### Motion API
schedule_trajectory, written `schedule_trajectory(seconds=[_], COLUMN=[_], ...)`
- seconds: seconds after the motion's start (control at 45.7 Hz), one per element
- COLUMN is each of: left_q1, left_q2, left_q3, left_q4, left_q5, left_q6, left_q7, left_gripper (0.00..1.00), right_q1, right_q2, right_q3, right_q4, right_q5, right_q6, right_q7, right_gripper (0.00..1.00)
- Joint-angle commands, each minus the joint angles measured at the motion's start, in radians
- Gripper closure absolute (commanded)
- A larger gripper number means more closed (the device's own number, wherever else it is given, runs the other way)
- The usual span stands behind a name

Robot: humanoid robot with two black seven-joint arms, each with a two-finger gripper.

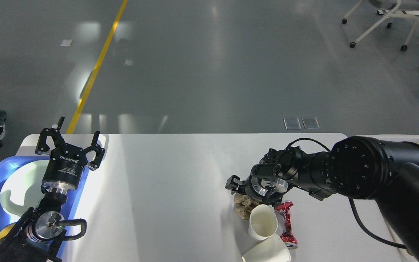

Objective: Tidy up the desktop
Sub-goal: 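Lower the right gripper and grasp the crumpled paper ball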

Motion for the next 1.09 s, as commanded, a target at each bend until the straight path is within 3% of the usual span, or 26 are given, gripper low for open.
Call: schedule_trajectory(seconds=[0.0,0.088,0.109,0.285,0.482,1.073], left_q1=[0.0,0.0,0.0,0.0,0.0,0.0], left_q2=[0.0,0.0,0.0,0.0,0.0,0.0], left_q3=[0.0,0.0,0.0,0.0,0.0,0.0], left_q4=[0.0,0.0,0.0,0.0,0.0,0.0], left_q5=[0.0,0.0,0.0,0.0,0.0,0.0], left_q6=[-0.001,-0.001,-0.001,0.001,-0.001,-0.001], left_q7=[0.0,0.0,0.0,0.0,0.0,0.0], left_gripper=[0.03,0.03,0.03,0.03,0.03,0.03], right_q1=[-0.013,-0.019,-0.021,-0.021,-0.021,0.023], right_q2=[-0.002,-0.001,-0.001,-0.002,-0.001,-0.007], right_q3=[0.002,0.002,0.002,0.003,0.008,0.043], right_q4=[-0.019,-0.02,-0.02,-0.019,-0.017,-0.005], right_q5=[-0.005,-0.005,-0.005,-0.003,0.01,0.016], right_q6=[-0.004,-0.006,-0.006,-0.006,-0.004,-0.007], right_q7=[0.0,0.0,0.0,0.0,0.0,0.002], right_gripper=[0.0,0.1,0.17,0.44,0.99,1.0])
